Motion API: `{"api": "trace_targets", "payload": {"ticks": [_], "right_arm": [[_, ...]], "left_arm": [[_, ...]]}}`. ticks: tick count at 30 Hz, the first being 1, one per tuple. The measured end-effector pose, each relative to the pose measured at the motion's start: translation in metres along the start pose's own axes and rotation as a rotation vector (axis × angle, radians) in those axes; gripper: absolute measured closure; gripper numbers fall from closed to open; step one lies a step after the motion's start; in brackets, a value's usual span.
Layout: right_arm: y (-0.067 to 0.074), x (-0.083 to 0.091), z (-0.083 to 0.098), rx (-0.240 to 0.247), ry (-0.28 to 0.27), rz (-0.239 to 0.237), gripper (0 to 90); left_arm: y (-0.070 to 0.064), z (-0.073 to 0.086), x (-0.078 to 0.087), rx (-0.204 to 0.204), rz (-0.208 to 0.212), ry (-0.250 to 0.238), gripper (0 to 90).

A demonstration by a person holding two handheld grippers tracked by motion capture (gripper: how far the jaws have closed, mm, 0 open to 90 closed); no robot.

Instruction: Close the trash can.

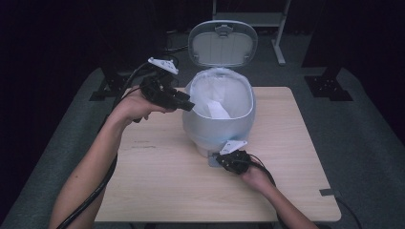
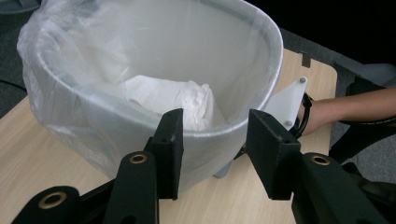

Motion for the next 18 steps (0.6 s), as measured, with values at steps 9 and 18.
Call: {"api": "trace_targets", "payload": {"ticks": [9, 18], "right_arm": [[0.0, 0.001, 0.001, -0.003, -0.005, 0.001, 83.4], [0.007, 0.008, 0.001, 0.0, 0.008, -0.005, 77.5]], "left_arm": [[0.003, 0.02, 0.01, 0.011, -0.011, -0.016, 53.4], [0.009, 0.041, 0.01, 0.032, -0.015, -0.015, 51.7]]}}
Point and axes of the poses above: each handheld gripper's, and its own axes: x roughly backward along the jaws, z roughly out of its underside, y roughly to its left, the point moved 7 cm from there along -x, roughly forward along the jaws, and after that the axes turned 6 degrees about x, right-handed, at the moved point
